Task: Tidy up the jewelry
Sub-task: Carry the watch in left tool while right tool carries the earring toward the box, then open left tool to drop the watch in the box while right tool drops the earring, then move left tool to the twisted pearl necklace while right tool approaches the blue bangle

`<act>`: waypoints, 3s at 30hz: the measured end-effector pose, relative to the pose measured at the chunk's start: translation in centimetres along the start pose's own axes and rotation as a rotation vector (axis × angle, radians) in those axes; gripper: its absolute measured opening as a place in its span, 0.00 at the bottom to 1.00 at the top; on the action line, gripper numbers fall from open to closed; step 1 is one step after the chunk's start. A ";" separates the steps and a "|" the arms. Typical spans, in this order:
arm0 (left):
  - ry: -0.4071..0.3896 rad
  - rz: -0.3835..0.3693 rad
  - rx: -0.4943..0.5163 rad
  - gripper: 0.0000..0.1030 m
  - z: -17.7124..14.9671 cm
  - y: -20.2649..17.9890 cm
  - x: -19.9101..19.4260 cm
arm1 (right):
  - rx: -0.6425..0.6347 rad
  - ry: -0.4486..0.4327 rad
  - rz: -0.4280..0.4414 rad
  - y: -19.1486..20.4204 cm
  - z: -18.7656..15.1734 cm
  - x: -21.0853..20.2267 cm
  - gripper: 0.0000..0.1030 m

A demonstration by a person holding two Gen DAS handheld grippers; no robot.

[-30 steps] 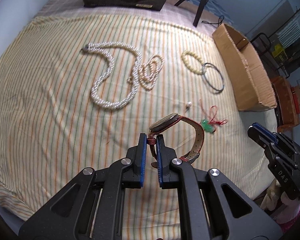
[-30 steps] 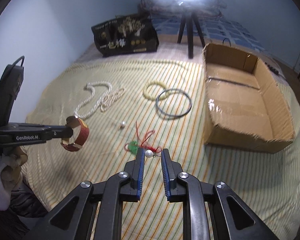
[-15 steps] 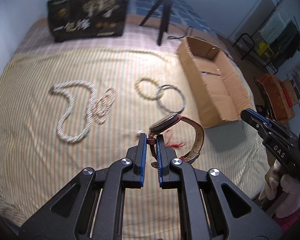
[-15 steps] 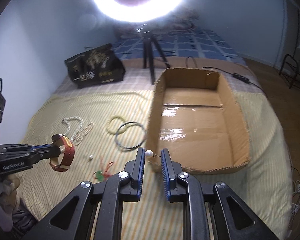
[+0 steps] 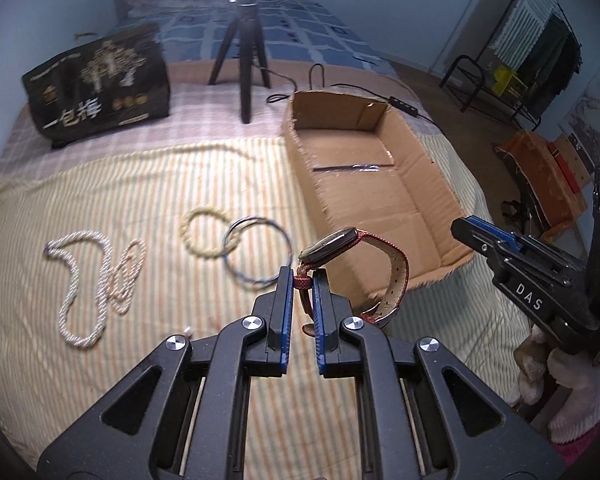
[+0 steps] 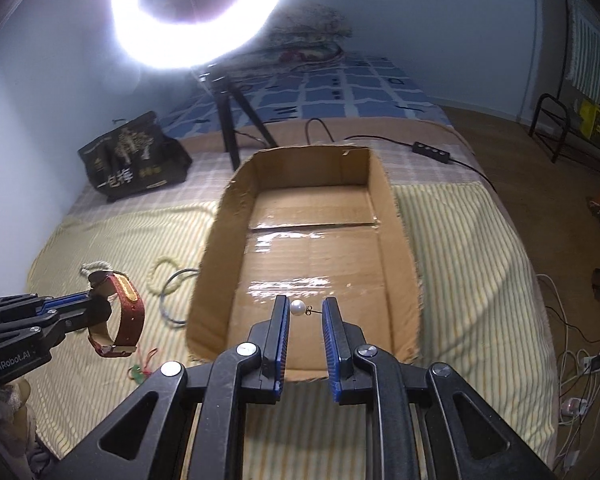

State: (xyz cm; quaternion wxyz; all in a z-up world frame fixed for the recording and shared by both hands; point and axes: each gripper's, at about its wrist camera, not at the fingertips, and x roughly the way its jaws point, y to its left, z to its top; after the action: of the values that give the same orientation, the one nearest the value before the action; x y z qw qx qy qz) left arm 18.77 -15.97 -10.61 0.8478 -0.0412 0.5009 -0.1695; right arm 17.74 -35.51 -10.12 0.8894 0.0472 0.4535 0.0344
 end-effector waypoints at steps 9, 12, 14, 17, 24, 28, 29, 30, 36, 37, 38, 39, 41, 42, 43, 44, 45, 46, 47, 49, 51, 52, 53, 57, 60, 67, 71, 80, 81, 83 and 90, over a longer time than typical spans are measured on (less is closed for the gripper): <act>0.027 -0.017 0.025 0.07 1.8 -2.8 3.6 | 0.050 0.020 -0.004 -2.5 0.5 1.8 0.15; 0.036 -0.024 0.029 0.07 2.0 -3.3 4.3 | 0.071 0.027 0.000 -3.1 0.6 2.3 0.15; 0.039 -0.026 0.031 0.07 2.0 -3.6 4.6 | 0.079 0.030 0.001 -3.3 0.6 2.6 0.15; 0.045 -0.027 0.032 0.07 2.1 -3.8 5.1 | 0.083 0.037 0.006 -3.4 0.6 3.0 0.15; 0.062 -0.042 0.038 0.23 2.0 -4.1 6.0 | 0.077 0.027 -0.012 -3.3 0.5 2.9 0.32; 0.045 -0.030 0.044 0.23 2.0 -4.1 5.7 | 0.090 0.019 -0.009 -3.5 0.6 2.7 0.32; 0.043 -0.030 0.044 0.23 2.0 -4.0 5.6 | 0.090 0.017 -0.011 -3.6 0.6 2.7 0.32; 0.041 -0.030 0.044 0.23 2.0 -4.0 5.4 | 0.090 0.017 -0.012 -3.6 0.6 2.7 0.32; 0.021 -0.018 0.043 0.23 2.0 -3.5 4.6 | 0.085 0.015 -0.012 -3.3 0.5 2.5 0.32; 0.018 -0.015 0.043 0.23 2.0 -3.4 4.4 | 0.082 0.014 -0.012 -3.1 0.5 2.4 0.32; 0.015 -0.015 0.044 0.23 1.9 -3.3 4.3 | 0.080 0.013 -0.013 -3.1 0.5 2.4 0.32; 0.012 -0.012 0.045 0.23 1.9 -3.2 4.1 | 0.077 0.011 -0.013 -3.0 0.5 2.3 0.32; 0.006 -0.007 0.045 0.23 1.8 -2.9 3.7 | 0.071 0.008 -0.016 -2.7 0.5 2.1 0.34; 0.002 -0.003 0.047 0.23 1.8 -2.7 3.5 | 0.069 0.005 -0.016 -2.6 0.5 2.0 0.34; -0.001 0.000 0.049 0.23 1.7 -2.6 3.3 | 0.069 0.003 -0.015 -2.4 0.5 1.9 0.35; -0.005 0.002 0.052 0.23 1.7 -2.4 3.0 | 0.069 0.000 -0.013 -2.3 0.5 1.7 0.36; -0.007 0.004 0.055 0.23 1.6 -2.2 2.8 | 0.068 -0.003 -0.011 -2.0 0.4 1.6 0.37; -0.009 0.005 0.059 0.23 1.5 -2.0 2.5 | 0.065 -0.006 -0.009 -1.8 0.4 1.4 0.37; -0.012 0.009 0.063 0.23 1.4 -1.7 2.2 | 0.061 -0.008 -0.007 -1.6 0.4 1.3 0.37; -0.024 0.019 0.068 0.23 1.2 -1.1 1.5 | 0.045 -0.016 -0.007 -0.9 0.4 0.9 0.38; -0.041 0.034 0.073 0.23 1.0 -0.3 0.7 | 0.032 -0.022 -0.005 -0.2 0.4 0.7 0.40; -0.048 0.041 0.072 0.23 1.0 0.2 0.4 | 0.028 -0.024 -0.003 0.1 0.4 0.5 0.41; -0.055 0.046 0.070 0.23 0.9 0.8 -0.1 | 0.022 -0.027 -0.001 0.5 0.4 0.4 0.43; -0.078 0.052 0.060 0.23 0.5 3.2 -1.6 | 0.001 -0.038 0.015 2.1 0.2 -0.2 0.46; -0.108 0.071 0.062 0.23 0.0 5.0 -2.8 | -0.016 -0.047 0.032 3.4 0.0 -0.6 0.52; -0.133 0.138 0.041 0.38 -1.1 9.4 -5.1 | -0.067 -0.053 0.091 7.0 -0.7 -0.9 0.67; -0.122 0.153 0.002 0.38 -1.5 11.9 -5.7 | -0.101 -0.039 0.123 9.0 -1.1 -0.5 0.67; -0.053 0.181 -0.112 0.39 -2.7 17.6 -5.3 | -0.139 0.039 0.192 12.7 -1.9 1.4 0.80; -0.046 0.181 -0.124 0.39 -2.9 18.2 -5.3 | -0.139 0.047 0.200 13.0 -1.8 1.7 0.80; -0.029 0.179 -0.157 0.39 -3.1 19.5 -5.1 | -0.135 0.056 0.206 13.4 -1.7 2.2 0.80; 0.023 0.176 -0.242 0.39 -3.8 22.9 -4.1 | -0.096 0.108 0.227 14.5 -0.6 4.9 0.80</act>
State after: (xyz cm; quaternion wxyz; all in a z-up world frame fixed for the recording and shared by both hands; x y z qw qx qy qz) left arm 19.29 7.31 -14.55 0.8425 -0.0972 0.5288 -0.0335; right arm 19.83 -20.55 -12.77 0.8553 0.0540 0.4901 0.1591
